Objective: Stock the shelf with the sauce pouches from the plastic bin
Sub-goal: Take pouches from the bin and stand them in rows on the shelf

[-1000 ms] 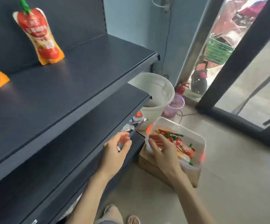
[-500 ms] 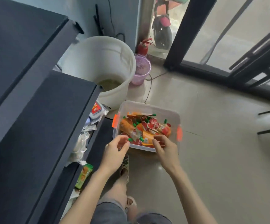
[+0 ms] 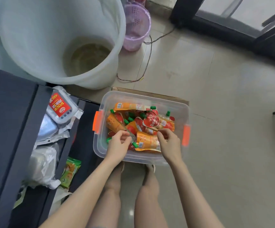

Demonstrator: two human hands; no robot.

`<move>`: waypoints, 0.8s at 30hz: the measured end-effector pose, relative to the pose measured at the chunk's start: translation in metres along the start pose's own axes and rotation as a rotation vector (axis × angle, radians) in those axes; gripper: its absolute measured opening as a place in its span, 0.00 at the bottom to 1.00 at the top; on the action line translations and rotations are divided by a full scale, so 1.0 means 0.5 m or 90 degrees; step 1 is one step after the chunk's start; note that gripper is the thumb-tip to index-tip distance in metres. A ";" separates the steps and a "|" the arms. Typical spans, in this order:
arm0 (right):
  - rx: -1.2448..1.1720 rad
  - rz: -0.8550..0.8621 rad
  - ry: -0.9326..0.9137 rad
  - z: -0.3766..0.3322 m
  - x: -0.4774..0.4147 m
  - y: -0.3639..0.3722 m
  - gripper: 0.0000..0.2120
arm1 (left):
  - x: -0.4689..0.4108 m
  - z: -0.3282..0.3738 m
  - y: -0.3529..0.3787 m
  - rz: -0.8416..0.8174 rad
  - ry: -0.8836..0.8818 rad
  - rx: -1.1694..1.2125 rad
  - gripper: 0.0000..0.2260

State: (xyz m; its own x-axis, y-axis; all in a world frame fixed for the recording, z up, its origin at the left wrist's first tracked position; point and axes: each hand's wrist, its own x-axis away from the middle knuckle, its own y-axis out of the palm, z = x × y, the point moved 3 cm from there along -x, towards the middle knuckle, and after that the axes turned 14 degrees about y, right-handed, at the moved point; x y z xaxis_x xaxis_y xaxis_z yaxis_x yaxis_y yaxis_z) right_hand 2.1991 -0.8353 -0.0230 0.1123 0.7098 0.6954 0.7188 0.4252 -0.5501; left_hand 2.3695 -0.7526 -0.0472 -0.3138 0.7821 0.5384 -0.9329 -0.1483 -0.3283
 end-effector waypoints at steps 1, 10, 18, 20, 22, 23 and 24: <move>0.010 -0.005 0.004 0.007 -0.029 0.008 0.04 | -0.021 -0.012 0.015 0.010 -0.009 -0.007 0.06; 0.090 -0.149 0.010 0.072 -0.260 0.091 0.20 | -0.174 -0.106 0.102 0.036 0.087 -0.329 0.20; 0.190 -0.101 -0.096 0.114 -0.348 0.118 0.31 | -0.224 -0.169 0.085 -0.017 0.171 -0.452 0.19; 0.236 -0.076 -0.093 0.125 -0.358 0.119 0.33 | -0.231 -0.173 0.090 -0.038 0.168 -0.436 0.20; 0.252 -0.083 -0.078 0.126 -0.367 0.120 0.33 | -0.241 -0.173 0.094 -0.067 0.159 -0.440 0.20; 0.263 -0.096 -0.074 0.124 -0.371 0.120 0.31 | -0.246 -0.173 0.095 -0.081 0.153 -0.444 0.18; 0.275 -0.113 -0.076 0.120 -0.373 0.120 0.27 | -0.249 -0.173 0.095 -0.087 0.150 -0.440 0.16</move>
State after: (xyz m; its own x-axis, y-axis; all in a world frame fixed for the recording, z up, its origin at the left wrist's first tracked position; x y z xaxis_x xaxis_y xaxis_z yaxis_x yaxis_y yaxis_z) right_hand 2.1798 -0.9087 -0.2135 -0.0846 0.6542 0.7515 0.3658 0.7220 -0.5873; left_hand 2.3795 -0.8049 -0.1969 -0.0840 0.8873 0.4536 -0.6121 0.3132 -0.7261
